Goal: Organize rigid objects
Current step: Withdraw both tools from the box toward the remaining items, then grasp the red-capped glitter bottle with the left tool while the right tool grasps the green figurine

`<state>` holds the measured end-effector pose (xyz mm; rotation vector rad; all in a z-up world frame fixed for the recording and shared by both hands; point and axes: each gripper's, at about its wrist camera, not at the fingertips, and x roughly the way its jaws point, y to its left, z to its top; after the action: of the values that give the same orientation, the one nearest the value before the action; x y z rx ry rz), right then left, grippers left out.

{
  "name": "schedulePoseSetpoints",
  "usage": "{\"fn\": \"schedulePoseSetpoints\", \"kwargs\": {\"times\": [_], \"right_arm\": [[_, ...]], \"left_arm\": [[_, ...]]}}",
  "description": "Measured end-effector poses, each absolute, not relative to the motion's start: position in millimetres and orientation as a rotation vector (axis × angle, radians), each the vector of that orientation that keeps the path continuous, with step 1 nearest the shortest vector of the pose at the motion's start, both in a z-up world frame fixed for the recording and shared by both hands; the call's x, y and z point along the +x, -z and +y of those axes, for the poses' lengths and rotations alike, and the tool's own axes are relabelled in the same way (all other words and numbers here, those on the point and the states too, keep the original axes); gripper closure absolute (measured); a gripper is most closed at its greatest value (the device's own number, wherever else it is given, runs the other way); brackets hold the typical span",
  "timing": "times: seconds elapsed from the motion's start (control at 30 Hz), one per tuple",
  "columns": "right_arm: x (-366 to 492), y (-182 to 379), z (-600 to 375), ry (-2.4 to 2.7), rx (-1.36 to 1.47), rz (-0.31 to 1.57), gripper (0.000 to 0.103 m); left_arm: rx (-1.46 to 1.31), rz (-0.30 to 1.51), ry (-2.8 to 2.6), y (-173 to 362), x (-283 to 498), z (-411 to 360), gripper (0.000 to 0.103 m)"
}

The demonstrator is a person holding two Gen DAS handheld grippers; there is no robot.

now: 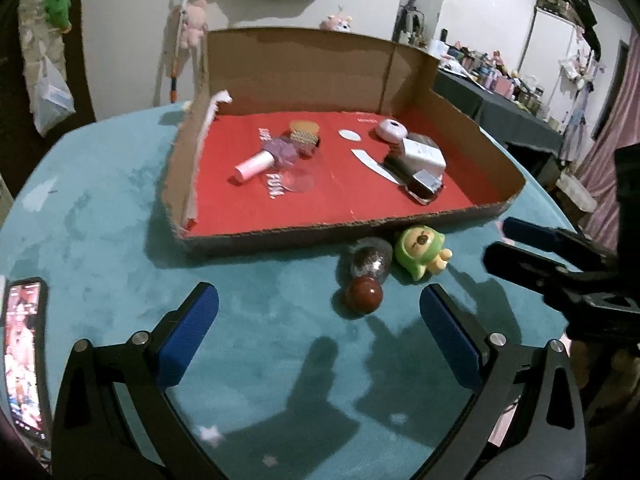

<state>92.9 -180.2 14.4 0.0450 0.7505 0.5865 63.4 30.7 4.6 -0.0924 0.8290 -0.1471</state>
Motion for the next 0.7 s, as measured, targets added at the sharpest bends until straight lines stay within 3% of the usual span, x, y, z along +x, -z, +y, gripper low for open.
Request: {"fn": "schedulePoseSetpoints", "kwargs": {"times": [0.17,0.33,0.7], "right_arm": [[107,2,-178,-0.606,0.099,0.814,0.030],[118,13,-174,-0.605,0.124,0.854,0.037],[135,26,-162,-0.618,0.128,0.901,0.042]], "left_arm": [[-0.055,0.843,0.171,4,70,17,0.008],[-0.048,0.888,0.181,19,82,9,0.030],[-0.075,0.928,0.203,34,103,8,0.036]]}}
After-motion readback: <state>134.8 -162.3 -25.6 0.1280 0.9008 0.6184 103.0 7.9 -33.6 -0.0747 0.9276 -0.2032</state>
